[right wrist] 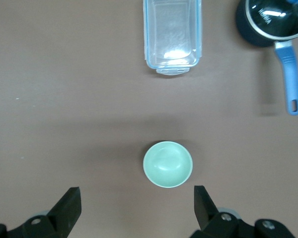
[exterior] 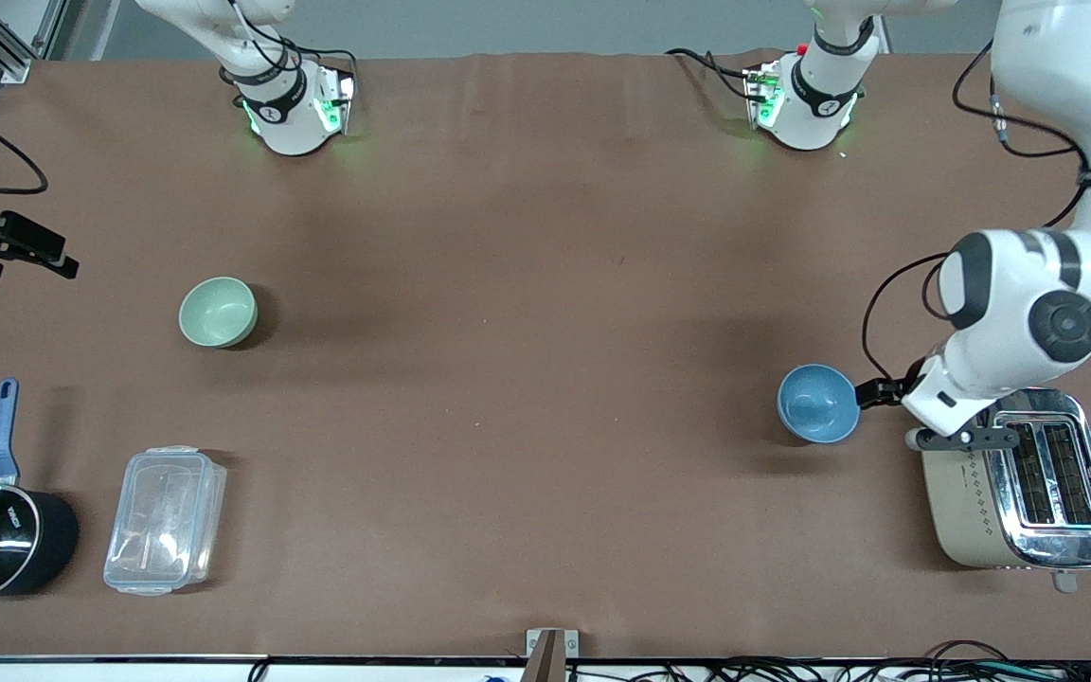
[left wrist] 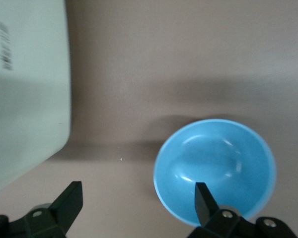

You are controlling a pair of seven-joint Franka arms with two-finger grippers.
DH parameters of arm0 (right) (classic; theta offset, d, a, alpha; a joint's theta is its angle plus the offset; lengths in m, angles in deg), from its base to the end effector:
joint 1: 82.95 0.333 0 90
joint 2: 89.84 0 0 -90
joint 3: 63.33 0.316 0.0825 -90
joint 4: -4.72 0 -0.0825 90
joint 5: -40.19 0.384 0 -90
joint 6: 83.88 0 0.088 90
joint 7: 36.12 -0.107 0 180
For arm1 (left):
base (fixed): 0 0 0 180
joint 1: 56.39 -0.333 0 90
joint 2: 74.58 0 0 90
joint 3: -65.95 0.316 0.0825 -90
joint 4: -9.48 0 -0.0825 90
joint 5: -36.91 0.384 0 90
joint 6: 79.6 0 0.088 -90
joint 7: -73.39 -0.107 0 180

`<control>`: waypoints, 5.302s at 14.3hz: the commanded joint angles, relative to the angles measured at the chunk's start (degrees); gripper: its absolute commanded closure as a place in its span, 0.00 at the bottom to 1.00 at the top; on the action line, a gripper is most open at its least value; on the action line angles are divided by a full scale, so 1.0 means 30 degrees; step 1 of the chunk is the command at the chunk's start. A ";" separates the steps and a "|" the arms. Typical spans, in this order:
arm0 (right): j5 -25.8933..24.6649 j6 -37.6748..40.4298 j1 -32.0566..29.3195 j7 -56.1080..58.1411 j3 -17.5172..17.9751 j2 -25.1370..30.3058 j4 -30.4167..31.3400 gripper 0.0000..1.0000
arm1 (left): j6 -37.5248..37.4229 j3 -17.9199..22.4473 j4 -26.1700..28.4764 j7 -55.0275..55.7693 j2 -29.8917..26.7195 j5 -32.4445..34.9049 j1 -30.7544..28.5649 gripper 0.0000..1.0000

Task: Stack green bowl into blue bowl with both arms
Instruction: 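Grasp both bowls, blue with the left gripper, green with the right gripper, then slide the blue bowl to the table center with the left gripper, then lift the green bowl over the blue bowl while the left gripper withdraws, then lower the green bowl into the blue bowl and open the right gripper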

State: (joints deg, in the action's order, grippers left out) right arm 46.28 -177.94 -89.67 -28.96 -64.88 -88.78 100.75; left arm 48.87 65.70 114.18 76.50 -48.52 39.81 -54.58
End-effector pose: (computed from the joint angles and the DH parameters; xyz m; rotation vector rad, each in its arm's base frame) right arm 0.5485 -0.0691 0.5916 -3.0337 0.0421 0.0022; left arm 0.6410 -0.0214 0.2820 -3.1021 0.0210 0.0593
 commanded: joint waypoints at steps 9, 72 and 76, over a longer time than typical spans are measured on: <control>0.0547 -0.7585 -0.2824 0.3694 0.0076 -0.0876 0.7085 0.00 | 0.0097 -0.0328 -0.0680 -0.0010 0.2619 0.0118 0.0361 0.63; 0.0078 -0.8693 1.6449 -1.7973 0.0281 -1.0486 -0.0810 0.90 | -1.3000 -0.2613 -0.4080 0.1044 -0.9742 -0.0202 -0.0108 0.00; 0.0429 -0.9895 1.6449 -1.8002 0.0311 -1.0693 -0.0370 0.89 | -1.2911 -0.2642 -0.4168 0.1014 -0.9567 -0.0175 0.0038 0.00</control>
State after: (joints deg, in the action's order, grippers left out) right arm 46.71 -206.51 -40.66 -81.90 -63.96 -121.27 98.65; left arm 9.41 57.57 100.70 80.35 -76.43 40.00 -54.92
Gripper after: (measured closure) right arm 0.885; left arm 0.000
